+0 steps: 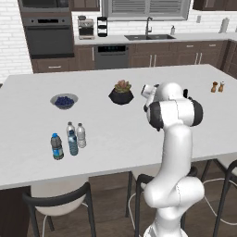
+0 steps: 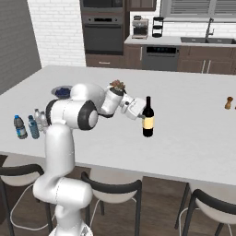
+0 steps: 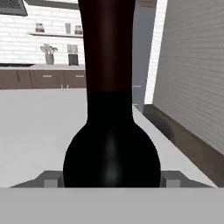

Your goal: Move the plastic bottles in the middle to the plastics group, and the glass bottles in the middle to the glass group.

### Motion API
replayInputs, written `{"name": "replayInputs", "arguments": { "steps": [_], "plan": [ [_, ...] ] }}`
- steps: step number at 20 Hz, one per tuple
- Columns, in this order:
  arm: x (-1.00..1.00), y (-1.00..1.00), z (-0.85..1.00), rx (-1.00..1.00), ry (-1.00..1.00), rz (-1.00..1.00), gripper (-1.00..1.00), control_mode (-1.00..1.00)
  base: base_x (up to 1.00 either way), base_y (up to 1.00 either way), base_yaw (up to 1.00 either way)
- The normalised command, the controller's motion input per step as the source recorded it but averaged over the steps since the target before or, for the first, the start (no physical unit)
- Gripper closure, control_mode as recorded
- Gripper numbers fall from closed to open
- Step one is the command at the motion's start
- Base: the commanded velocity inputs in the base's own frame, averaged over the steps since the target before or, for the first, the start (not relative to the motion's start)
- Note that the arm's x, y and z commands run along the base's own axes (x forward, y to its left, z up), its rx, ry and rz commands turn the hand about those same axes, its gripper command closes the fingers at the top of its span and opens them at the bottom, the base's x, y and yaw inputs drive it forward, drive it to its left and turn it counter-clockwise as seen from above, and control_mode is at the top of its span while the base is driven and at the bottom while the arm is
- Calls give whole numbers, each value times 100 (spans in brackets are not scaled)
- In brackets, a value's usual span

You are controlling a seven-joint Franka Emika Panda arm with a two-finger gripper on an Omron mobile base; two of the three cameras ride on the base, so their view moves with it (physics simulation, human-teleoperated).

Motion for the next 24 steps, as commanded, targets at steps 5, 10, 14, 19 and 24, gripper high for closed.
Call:
{"name": "replayInputs", "arguments": {
  "steps": [5,10,14,19,24],
  "plan": [
    [-70,-74,66,-6,0,-3,100,-100,0,0,0],
    [-39,-79,6,-4,0,-2,100,-100,0,0,0],
    [-3,-67,0,0,0,0,100,-100,0,0,0],
    [0,-91,0,3,0,0,100,-100,0,0,0],
    [0,-90,0,8,-1,0,100,-100,0,0,0]
  ]
}}
